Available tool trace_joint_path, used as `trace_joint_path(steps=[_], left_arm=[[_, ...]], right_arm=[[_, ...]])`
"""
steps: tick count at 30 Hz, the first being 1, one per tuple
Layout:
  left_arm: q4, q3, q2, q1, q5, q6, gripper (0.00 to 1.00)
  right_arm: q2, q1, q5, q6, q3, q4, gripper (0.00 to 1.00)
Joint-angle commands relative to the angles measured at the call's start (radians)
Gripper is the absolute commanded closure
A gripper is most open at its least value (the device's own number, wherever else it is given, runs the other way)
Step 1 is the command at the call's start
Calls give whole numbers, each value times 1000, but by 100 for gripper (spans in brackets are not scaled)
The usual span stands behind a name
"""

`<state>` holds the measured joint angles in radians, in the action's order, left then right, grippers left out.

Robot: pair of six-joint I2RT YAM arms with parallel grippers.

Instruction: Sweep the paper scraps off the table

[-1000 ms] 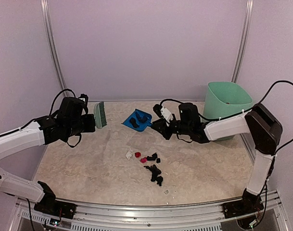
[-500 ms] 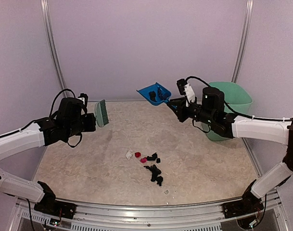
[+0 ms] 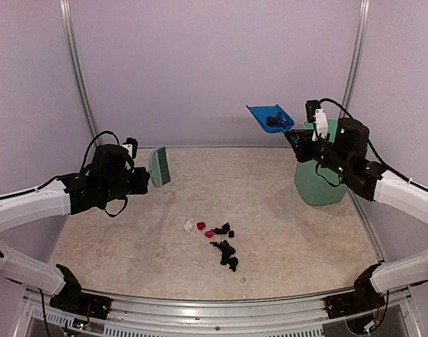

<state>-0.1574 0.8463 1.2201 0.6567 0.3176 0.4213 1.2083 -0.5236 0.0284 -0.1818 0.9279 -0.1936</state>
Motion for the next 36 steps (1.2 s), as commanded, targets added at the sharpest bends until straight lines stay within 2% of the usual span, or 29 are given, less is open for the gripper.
trace_joint_path(steps=[1, 12, 22, 31, 36], left_arm=[[52, 19, 17, 25, 0, 4, 100], [56, 41, 46, 63, 6, -3, 100], [67, 50, 56, 77, -23, -3, 100], [71, 54, 49, 84, -38, 2, 100], [75, 57, 51, 89, -43, 4, 100]], right_arm=[[-73, 74, 6, -72, -23, 54, 100], [-195, 228, 90, -197, -78, 65, 100], [-247, 359, 145, -398, -137, 21, 100], [-309, 510, 295, -626, -226, -124, 100], [-309, 602, 411, -800, -301, -273, 100]])
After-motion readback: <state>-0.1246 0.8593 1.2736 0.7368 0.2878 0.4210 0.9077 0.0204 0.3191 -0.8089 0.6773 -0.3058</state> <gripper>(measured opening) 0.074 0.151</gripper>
